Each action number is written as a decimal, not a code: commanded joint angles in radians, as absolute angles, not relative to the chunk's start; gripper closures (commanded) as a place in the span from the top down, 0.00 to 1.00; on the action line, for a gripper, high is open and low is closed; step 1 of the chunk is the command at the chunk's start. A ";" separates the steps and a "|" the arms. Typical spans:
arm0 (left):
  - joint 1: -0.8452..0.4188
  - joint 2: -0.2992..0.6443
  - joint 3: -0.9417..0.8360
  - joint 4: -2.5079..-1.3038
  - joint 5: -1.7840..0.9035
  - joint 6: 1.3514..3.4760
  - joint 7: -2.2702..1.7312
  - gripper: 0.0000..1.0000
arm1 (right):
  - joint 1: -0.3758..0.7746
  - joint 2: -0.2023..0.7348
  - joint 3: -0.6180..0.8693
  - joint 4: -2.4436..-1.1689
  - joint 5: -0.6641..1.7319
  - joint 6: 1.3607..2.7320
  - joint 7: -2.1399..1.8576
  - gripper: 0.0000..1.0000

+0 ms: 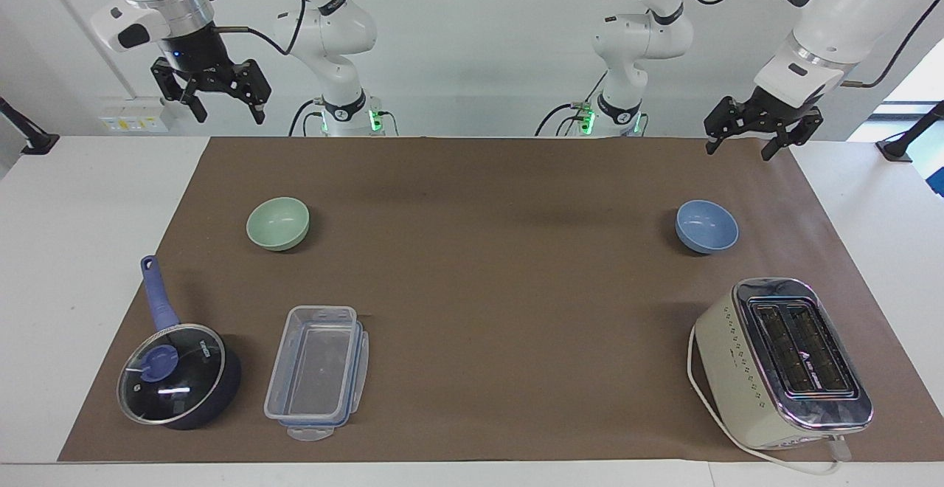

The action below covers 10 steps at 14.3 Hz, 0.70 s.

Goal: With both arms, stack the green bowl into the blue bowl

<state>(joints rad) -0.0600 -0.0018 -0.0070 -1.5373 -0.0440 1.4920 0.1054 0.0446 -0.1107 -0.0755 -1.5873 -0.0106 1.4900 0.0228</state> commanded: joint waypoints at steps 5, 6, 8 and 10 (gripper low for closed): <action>-0.060 -0.028 -0.005 -1.563 -0.025 1.497 0.097 1.00 | 0.034 -0.123 -0.071 -1.595 -0.003 1.489 -0.002 1.00; -0.060 -0.029 -0.003 -1.563 -0.026 1.497 0.089 1.00 | 0.034 -0.123 -0.071 -1.595 -0.003 1.489 -0.002 1.00; -0.066 -0.028 -0.005 -1.563 -0.026 1.497 0.091 1.00 | 0.034 -0.123 -0.071 -1.595 -0.003 1.489 -0.002 1.00; -0.061 -0.028 -0.003 -1.563 -0.025 1.494 0.091 1.00 | 0.034 -0.124 -0.071 -1.595 -0.003 1.489 -0.002 1.00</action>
